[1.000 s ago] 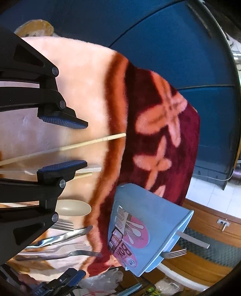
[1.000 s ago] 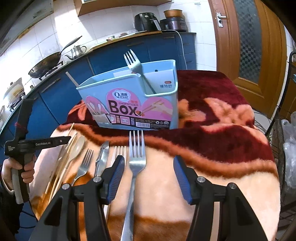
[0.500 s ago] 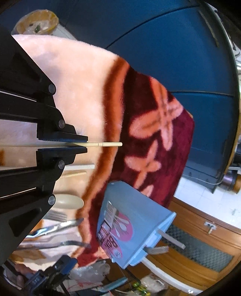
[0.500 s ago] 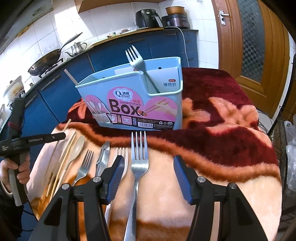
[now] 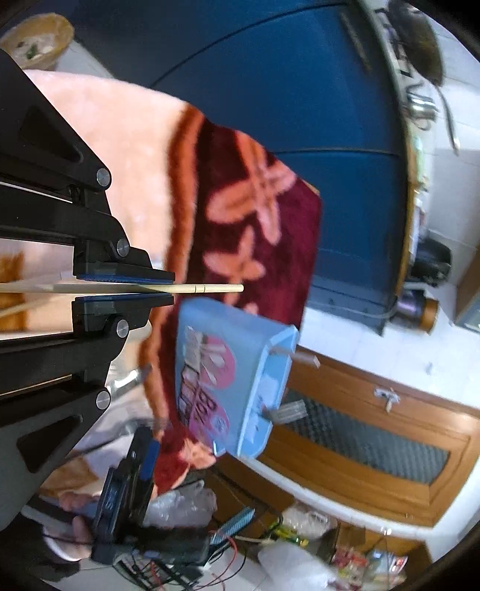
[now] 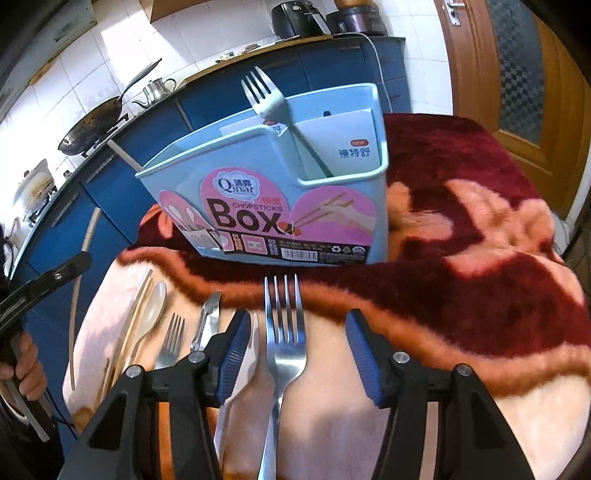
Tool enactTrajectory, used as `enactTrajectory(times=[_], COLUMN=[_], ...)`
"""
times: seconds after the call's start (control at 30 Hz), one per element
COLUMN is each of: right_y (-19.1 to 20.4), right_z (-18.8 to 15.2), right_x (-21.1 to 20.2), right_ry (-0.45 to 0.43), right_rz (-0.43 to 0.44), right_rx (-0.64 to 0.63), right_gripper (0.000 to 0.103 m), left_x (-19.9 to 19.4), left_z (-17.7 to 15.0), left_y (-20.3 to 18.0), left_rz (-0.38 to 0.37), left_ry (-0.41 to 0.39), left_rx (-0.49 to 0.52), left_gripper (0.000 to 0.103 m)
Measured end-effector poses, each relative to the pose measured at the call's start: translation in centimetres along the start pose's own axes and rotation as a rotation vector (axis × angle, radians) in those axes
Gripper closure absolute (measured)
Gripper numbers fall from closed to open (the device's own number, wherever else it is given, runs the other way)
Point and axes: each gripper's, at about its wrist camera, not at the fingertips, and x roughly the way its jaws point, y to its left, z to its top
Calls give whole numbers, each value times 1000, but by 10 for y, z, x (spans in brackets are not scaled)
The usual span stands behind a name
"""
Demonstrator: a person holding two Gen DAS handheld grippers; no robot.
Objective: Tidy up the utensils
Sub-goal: 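Grasp a bamboo chopstick with the left tool while the right tool grasps another silver fork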
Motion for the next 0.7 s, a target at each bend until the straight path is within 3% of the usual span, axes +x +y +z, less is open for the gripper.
enactTrajectory(times=[0.07, 0.2, 0.27, 0.7], right_y=[-2, -4, -2, 5], right_z=[1, 1, -1, -12], right_x=[4, 6, 3, -49], right_ry=[8, 14, -2, -195], right_rz=[18, 71, 75, 56], right_rx=[1, 10, -6, -33], right_gripper=[54, 86, 91, 96], left_x=[-8, -18, -20, -14], left_z=[0, 4, 7, 28], left_y=[-8, -21, -29, -64], left_rz=[-12, -39, -54, -71], left_ry=[-42, -92, -107, -197], left_rx=[28, 61, 73, 100], left_gripper=[99, 99, 99, 99])
